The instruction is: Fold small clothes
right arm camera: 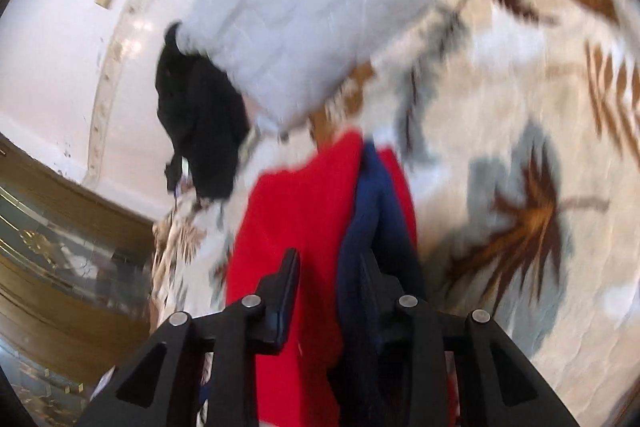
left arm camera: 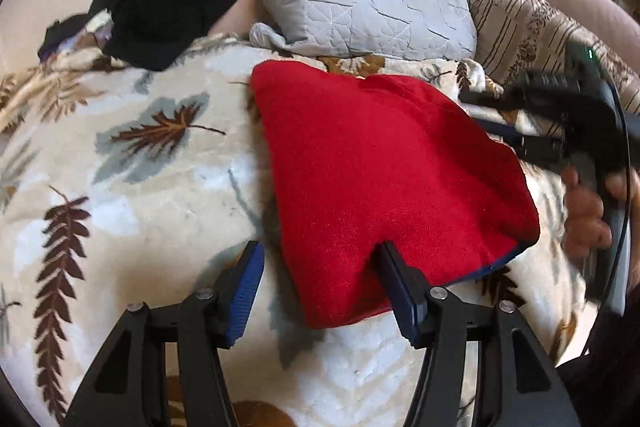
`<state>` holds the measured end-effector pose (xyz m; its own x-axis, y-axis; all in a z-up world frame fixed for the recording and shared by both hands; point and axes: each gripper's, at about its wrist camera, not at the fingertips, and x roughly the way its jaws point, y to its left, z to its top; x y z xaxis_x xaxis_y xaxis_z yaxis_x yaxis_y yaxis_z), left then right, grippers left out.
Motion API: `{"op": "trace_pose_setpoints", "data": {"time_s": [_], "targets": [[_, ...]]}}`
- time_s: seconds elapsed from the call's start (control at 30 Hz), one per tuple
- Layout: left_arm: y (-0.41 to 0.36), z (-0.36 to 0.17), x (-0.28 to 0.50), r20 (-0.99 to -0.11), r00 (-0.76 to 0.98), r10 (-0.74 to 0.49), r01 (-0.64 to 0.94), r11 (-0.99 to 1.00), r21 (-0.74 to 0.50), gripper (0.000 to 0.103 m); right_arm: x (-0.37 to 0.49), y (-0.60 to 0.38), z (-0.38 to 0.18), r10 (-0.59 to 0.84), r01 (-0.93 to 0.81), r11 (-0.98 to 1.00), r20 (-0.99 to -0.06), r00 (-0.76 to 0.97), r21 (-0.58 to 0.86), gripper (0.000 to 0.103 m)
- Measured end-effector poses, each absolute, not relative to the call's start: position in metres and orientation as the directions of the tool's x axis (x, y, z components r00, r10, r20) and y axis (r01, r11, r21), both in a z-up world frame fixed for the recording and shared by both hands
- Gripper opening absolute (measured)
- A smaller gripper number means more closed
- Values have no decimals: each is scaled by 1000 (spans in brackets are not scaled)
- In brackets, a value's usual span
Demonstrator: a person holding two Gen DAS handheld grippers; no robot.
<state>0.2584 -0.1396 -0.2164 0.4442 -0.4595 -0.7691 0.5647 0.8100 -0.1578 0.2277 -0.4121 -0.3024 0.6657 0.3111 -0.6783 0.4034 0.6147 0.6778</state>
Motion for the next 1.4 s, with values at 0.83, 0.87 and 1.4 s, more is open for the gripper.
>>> {"op": "trace_pose_setpoints", "data": {"time_s": [0.83, 0.87, 1.4], "targets": [[-144, -202, 249, -744, 545, -387, 533, 845, -49, 66, 232, -345, -303, 275, 291, 857, -855, 439, 425, 32], [-143, -200, 249, -740, 555, -380, 524, 850, -44, 66, 230, -338, -311, 246, 274, 883, -873, 422, 381, 33], [-124, -198, 263, -735, 610, -296, 432, 902, -5, 68, 207, -288, -252, -156, 255, 967, -833, 530, -18, 32]]}}
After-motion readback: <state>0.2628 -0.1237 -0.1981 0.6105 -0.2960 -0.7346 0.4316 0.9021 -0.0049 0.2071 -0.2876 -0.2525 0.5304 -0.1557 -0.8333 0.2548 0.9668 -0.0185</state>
